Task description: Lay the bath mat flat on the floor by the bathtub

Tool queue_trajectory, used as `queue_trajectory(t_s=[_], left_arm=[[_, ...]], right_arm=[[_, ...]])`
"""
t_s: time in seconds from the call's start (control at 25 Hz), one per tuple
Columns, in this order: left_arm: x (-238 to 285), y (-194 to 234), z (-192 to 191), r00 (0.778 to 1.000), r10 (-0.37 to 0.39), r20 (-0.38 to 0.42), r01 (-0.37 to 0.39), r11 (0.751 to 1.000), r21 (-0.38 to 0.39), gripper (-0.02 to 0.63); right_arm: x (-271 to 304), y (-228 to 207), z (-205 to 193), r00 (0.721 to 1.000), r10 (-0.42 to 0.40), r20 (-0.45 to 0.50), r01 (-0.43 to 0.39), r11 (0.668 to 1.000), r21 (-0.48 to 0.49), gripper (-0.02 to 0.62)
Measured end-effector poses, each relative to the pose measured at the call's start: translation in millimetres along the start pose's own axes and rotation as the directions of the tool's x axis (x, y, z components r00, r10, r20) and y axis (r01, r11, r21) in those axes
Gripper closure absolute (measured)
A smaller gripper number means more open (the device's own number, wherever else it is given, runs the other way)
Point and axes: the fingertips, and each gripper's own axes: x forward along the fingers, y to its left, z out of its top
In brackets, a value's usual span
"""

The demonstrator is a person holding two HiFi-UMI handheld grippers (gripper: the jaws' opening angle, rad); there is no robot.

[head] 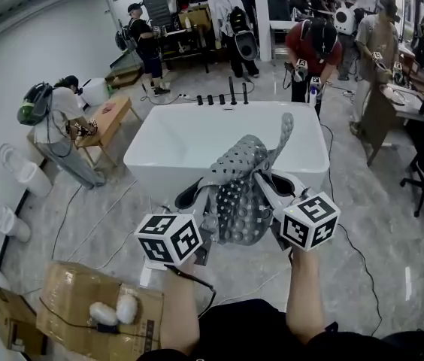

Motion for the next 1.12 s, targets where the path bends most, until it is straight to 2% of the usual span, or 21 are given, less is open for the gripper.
queue_trajectory(t_s=[0.24,0.64,0.92,1.12], left_arm=[[2.1,-10.9,-10.7,1.000,0.005,0.000,-0.005,0.999,-0.031,0.586],[4.7,-25.3,-22.7,1.000,0.003,-0.007,-0.003,0.999,-0.039,0.586],[8.8,-20.1,-21.5,1.000,-0.004,-0.006,0.004,0.999,-0.037,0.586],[18.7,1.5,-21.6,1.000,-0.028,-0.013,0.028,0.998,-0.052,0.586]], right_arm=[[-18.6,-9.6,-3.2,1.000,0.009,0.008,-0.009,0.999,0.039,0.577],[-34.4,-21.8,-11.1,1.000,0.006,-0.004,-0.005,0.998,0.057,0.577],[-31.9,-25.5,-11.0,1.000,0.002,-0.004,-0.002,0.998,0.057,0.575],[-12.6,-30.1,-14.2,1.000,-0.025,-0.019,0.026,0.998,0.051,0.575]])
